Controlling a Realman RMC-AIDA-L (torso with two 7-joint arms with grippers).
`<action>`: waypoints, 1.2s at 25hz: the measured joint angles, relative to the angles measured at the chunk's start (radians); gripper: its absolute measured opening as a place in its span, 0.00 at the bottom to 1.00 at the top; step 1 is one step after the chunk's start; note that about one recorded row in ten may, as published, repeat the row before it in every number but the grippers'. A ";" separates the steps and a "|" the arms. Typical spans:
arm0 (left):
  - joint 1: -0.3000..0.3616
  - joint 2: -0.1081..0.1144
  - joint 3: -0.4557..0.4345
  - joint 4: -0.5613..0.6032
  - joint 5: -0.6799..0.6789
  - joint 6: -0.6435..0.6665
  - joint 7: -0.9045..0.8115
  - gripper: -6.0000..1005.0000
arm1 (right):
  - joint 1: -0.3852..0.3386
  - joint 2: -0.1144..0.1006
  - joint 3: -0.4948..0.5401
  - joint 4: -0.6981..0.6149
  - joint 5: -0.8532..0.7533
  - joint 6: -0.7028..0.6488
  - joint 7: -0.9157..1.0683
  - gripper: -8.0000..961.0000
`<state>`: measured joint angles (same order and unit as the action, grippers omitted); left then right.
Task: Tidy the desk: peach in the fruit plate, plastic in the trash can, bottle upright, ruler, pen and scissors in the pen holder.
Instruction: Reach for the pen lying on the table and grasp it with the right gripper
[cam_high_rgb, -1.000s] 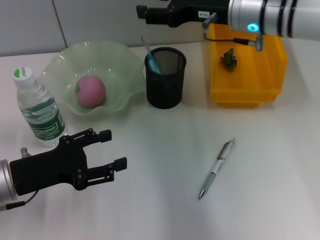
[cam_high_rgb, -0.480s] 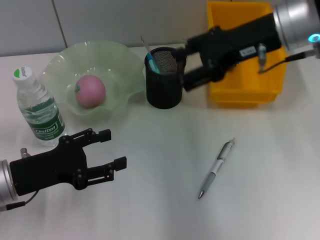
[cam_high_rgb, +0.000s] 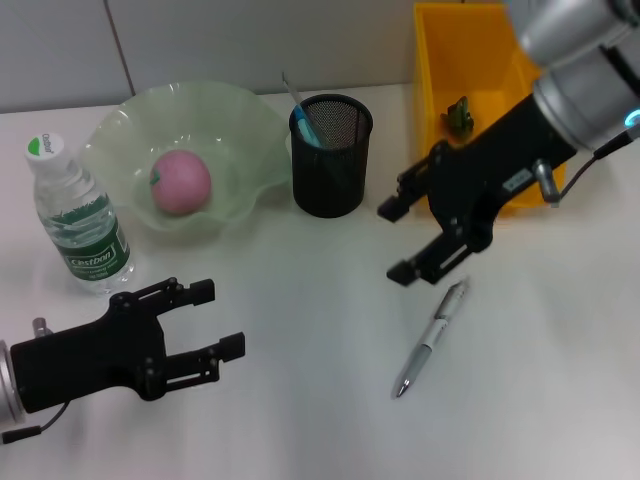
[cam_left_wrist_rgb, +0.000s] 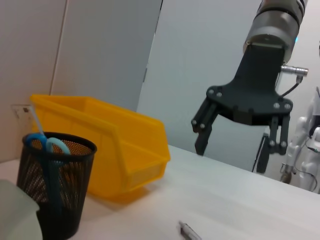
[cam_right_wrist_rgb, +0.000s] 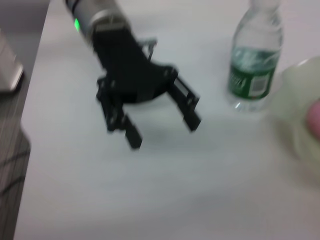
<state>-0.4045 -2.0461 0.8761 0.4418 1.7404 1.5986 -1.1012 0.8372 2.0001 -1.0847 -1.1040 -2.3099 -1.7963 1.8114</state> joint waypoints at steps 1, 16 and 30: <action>0.004 0.001 0.007 0.004 0.001 0.004 0.001 0.81 | 0.002 0.002 -0.018 0.001 -0.013 -0.002 -0.007 0.79; 0.006 -0.009 0.036 0.035 0.034 0.015 -0.014 0.81 | 0.037 0.070 -0.210 -0.009 -0.239 0.006 -0.114 0.79; 0.015 -0.012 0.024 0.034 0.032 0.020 -0.015 0.81 | 0.039 0.075 -0.343 0.021 -0.277 0.069 -0.165 0.79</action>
<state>-0.3895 -2.0586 0.8996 0.4761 1.7723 1.6184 -1.1167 0.8765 2.0748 -1.4279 -1.0828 -2.5871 -1.7268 1.6462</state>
